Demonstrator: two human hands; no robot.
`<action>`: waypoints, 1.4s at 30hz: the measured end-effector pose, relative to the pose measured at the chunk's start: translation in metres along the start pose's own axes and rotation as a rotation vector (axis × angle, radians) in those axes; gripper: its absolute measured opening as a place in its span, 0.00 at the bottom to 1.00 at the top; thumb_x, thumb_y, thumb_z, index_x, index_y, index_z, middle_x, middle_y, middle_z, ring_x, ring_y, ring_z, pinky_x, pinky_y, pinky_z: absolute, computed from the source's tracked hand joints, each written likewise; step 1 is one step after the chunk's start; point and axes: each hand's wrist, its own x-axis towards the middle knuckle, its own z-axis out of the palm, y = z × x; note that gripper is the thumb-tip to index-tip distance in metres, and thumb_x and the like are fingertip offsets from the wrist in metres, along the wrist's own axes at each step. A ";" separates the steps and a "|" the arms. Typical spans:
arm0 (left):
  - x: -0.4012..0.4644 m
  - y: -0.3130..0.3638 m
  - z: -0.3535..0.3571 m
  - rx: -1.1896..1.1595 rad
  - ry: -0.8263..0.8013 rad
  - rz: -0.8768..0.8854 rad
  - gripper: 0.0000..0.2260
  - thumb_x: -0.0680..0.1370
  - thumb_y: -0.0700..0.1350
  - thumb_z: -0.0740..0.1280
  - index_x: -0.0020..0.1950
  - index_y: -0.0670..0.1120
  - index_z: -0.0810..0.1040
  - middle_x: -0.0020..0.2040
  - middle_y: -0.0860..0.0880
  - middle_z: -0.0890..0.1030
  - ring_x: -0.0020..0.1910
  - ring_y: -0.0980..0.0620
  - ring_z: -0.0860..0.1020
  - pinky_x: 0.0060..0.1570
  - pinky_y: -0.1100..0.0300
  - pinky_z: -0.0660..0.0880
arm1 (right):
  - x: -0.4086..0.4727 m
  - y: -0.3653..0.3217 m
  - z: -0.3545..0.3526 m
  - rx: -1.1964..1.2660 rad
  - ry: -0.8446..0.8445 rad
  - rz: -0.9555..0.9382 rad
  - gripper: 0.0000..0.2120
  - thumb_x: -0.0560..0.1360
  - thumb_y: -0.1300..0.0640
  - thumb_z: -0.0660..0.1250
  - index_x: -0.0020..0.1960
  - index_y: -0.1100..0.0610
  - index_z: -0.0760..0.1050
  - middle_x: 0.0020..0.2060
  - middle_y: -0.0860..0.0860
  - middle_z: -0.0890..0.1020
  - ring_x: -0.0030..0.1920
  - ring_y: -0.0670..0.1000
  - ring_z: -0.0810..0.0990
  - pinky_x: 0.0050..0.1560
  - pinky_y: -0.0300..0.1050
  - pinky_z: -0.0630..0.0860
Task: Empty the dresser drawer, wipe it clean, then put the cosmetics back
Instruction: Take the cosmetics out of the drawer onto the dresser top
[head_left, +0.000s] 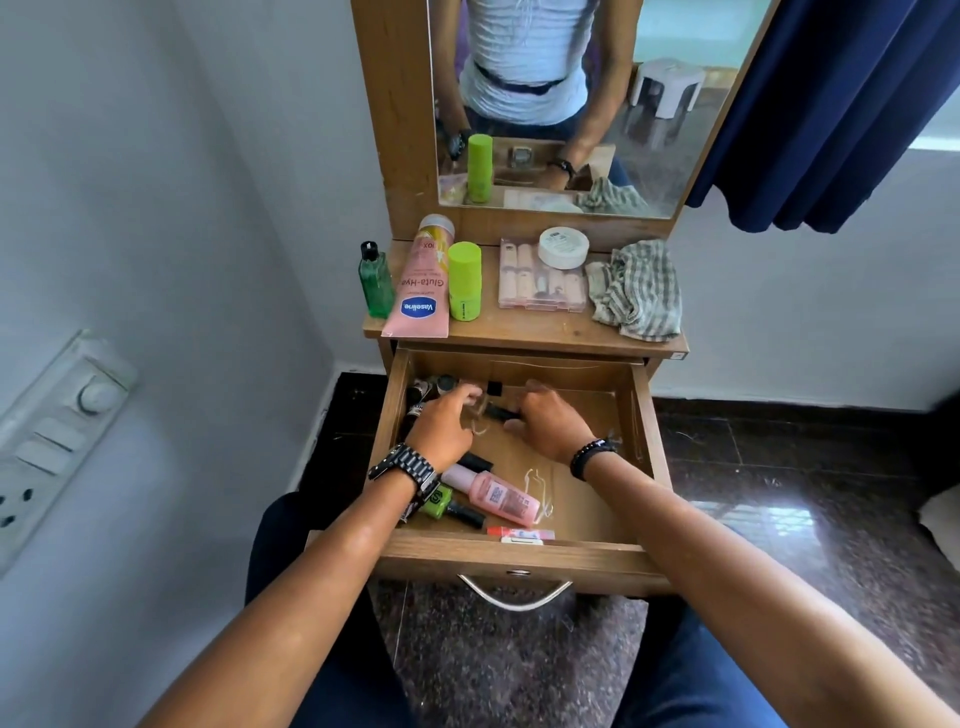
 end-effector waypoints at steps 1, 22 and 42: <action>-0.001 0.000 0.000 -0.002 0.015 0.002 0.23 0.73 0.33 0.65 0.67 0.47 0.69 0.65 0.47 0.75 0.64 0.50 0.73 0.61 0.60 0.68 | -0.001 0.000 -0.003 0.067 0.015 0.015 0.12 0.77 0.54 0.65 0.55 0.60 0.78 0.54 0.56 0.77 0.52 0.55 0.78 0.50 0.47 0.76; -0.002 -0.002 -0.008 0.034 0.343 -0.058 0.10 0.74 0.43 0.69 0.54 0.43 0.77 0.53 0.46 0.80 0.51 0.49 0.78 0.42 0.64 0.70 | 0.013 -0.027 -0.007 0.130 0.119 -0.031 0.19 0.77 0.68 0.59 0.67 0.61 0.70 0.61 0.58 0.76 0.60 0.57 0.75 0.61 0.49 0.73; -0.013 0.008 -0.018 0.047 0.250 0.040 0.11 0.75 0.47 0.68 0.54 0.44 0.77 0.52 0.48 0.78 0.48 0.50 0.76 0.40 0.62 0.66 | -0.027 -0.010 -0.021 0.114 0.204 0.015 0.05 0.74 0.60 0.64 0.45 0.59 0.78 0.45 0.53 0.77 0.43 0.53 0.77 0.41 0.44 0.76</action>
